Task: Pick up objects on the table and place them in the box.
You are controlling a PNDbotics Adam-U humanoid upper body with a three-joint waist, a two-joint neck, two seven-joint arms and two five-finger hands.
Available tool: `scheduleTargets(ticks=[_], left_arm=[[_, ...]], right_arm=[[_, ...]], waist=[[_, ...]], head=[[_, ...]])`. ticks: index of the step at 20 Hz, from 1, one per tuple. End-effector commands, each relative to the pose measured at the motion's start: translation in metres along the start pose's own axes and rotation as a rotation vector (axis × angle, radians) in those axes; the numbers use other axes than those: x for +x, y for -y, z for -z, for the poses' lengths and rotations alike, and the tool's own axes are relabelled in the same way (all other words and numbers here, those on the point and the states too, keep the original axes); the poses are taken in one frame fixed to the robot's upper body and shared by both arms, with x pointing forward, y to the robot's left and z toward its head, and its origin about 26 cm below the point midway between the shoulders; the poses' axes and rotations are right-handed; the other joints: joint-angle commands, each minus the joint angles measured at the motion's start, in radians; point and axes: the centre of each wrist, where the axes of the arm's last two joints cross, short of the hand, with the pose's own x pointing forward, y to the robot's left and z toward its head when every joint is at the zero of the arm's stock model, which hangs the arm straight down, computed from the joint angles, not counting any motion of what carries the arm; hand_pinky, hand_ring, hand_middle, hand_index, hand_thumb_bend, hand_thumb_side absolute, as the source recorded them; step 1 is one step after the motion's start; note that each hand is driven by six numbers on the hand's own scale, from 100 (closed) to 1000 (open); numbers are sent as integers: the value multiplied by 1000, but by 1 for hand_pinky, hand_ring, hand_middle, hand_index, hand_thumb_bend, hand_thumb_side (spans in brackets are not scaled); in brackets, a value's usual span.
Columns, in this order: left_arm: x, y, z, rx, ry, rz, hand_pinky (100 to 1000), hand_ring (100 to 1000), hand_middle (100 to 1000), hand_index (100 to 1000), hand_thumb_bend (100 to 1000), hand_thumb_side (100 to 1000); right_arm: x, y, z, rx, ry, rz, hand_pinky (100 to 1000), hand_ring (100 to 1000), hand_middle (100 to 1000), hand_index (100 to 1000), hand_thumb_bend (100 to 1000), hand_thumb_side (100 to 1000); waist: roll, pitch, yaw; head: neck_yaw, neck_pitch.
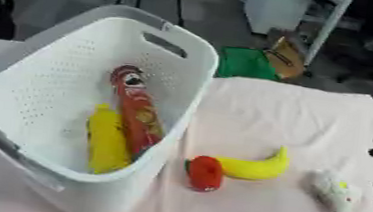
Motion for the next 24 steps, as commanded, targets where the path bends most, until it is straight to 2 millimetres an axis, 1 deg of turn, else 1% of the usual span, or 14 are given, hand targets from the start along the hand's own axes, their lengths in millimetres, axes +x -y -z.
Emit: scheduleTargets(ticks=[1,4,7,13,17,19,20,23,24], left_arm=[[4,2,4,-19,20,-13,593,463,604,666,100,967],[4,2,4,-20,18,-18,593,463,603,666,100,967],[4,3,3,-23,15,-24,593,463,603,666,100,967],[4,4,3,-25,14,-30,593,463,603,666,100,967],[4,4,3,-25,12,-33,594,463,603,666,100,967],[4,4,3,-24,11,-35,593,463,603,666,100,967],[4,5,3,-24,12,-36,593,463,603,666,100,967],[4,5,3,-23,13,-39,593,463,603,666,100,967],[4,6,3,-21,13,-41,593,463,603,666,100,967]], right_arm=[[-3,33,7,-114,34,-26,1000,1000,998,1000,100,1000],[-4,50,12,-194,44,-6,1000,1000,994,1000,100,1000],[-4,61,15,-232,60,7,1000,1000,991,1000,100,1000],[-3,65,19,-232,75,17,1000,1000,992,1000,100,1000],[-2,63,20,-214,67,21,1000,1000,997,1000,100,1000],[-2,58,19,-176,52,24,1000,1000,1000,1000,151,1000],[0,53,19,-148,44,25,1000,1000,1000,1000,174,971],[4,44,19,-99,30,18,1000,1000,1000,1000,174,966],[7,36,18,-62,25,26,1000,1000,1000,1000,175,962]], waist=[[2,-24,1],[1,-25,2],[1,-26,6],[-1,-25,13],[0,-24,14],[0,-23,15],[1,-22,16],[2,-22,18],[3,-21,20]], head=[[-6,-1],[-10,0],[-16,-1],[-22,-3],[-24,-6],[-24,-8],[-25,-11],[-25,-15],[-26,-19]])
